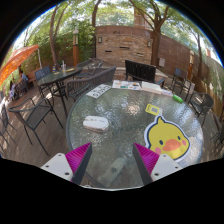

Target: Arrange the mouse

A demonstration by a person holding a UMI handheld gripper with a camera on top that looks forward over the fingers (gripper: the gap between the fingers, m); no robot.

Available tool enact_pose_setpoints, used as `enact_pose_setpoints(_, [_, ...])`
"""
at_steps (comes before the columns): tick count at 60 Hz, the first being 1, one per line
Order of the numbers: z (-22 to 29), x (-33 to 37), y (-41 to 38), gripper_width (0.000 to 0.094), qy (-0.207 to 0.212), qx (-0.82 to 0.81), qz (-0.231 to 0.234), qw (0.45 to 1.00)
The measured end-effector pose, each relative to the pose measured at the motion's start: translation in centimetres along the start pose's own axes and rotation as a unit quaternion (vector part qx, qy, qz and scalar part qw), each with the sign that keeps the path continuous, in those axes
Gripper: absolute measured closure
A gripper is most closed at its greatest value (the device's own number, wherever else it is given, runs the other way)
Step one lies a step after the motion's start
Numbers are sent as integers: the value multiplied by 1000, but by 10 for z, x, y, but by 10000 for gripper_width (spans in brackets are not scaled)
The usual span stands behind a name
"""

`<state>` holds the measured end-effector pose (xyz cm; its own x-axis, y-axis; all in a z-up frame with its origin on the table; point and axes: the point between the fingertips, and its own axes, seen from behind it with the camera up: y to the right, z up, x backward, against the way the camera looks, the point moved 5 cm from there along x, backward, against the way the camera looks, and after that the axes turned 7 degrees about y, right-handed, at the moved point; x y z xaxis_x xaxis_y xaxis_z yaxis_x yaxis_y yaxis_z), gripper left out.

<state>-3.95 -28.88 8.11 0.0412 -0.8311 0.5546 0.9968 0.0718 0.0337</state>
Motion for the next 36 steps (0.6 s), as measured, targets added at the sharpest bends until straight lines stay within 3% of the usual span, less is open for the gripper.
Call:
enact_pose_setpoints(17, [9, -115, -42, 97, 7, 39, 18, 999])
enact_pose_setpoints(36, [46, -174, -26, 107, 10, 33, -13, 999])
